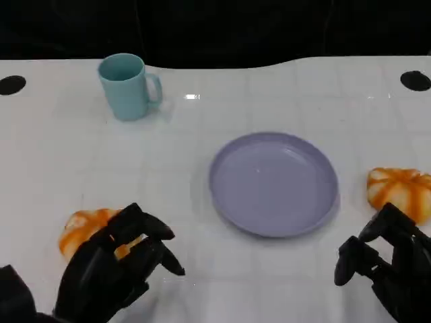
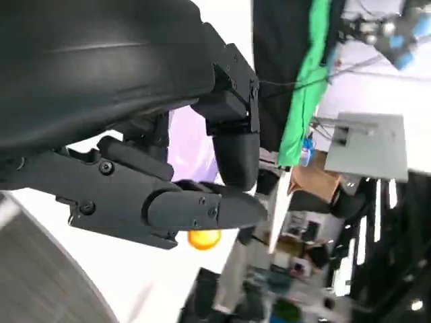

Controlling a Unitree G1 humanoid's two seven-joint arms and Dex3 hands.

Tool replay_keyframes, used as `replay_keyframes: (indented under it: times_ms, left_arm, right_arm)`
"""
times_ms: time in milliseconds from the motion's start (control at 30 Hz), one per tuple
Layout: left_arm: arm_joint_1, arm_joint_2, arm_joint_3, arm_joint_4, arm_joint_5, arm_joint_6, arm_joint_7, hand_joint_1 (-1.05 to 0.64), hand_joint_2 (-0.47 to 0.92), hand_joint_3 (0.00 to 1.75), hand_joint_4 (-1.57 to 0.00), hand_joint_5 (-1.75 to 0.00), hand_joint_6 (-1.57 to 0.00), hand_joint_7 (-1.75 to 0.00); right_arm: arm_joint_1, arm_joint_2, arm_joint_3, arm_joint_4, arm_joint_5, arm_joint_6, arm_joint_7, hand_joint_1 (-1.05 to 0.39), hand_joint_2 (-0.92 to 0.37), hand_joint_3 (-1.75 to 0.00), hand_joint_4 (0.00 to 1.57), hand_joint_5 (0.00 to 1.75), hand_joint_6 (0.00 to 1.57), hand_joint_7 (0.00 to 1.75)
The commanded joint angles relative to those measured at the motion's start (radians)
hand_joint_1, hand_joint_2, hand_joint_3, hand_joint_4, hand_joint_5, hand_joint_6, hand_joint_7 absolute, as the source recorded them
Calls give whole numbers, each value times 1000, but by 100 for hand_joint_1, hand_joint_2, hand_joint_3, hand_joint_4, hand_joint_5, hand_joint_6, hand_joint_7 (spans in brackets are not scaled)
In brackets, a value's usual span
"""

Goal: Grasp the bread from the table and place it into the plate.

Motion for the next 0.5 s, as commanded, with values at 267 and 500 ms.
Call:
replay_keyframes:
  times_ms: [267, 500]
  left_arm:
    - [-3, 162, -9, -123, 178, -100, 37, -60, 92, 8, -25, -105, -61, -16]
    - [8, 290, -14, -248, 410, -133, 104, -61, 92, 7, -12, -70, -46, -1]
  right_arm:
    - [18, 1, 10, -47, 20, 42, -25, -57, -92, -39, 76, 175, 58, 159]
    - [30, -3, 16, -67, 18, 50, -34, -58, -92, -39, 75, 175, 57, 160]
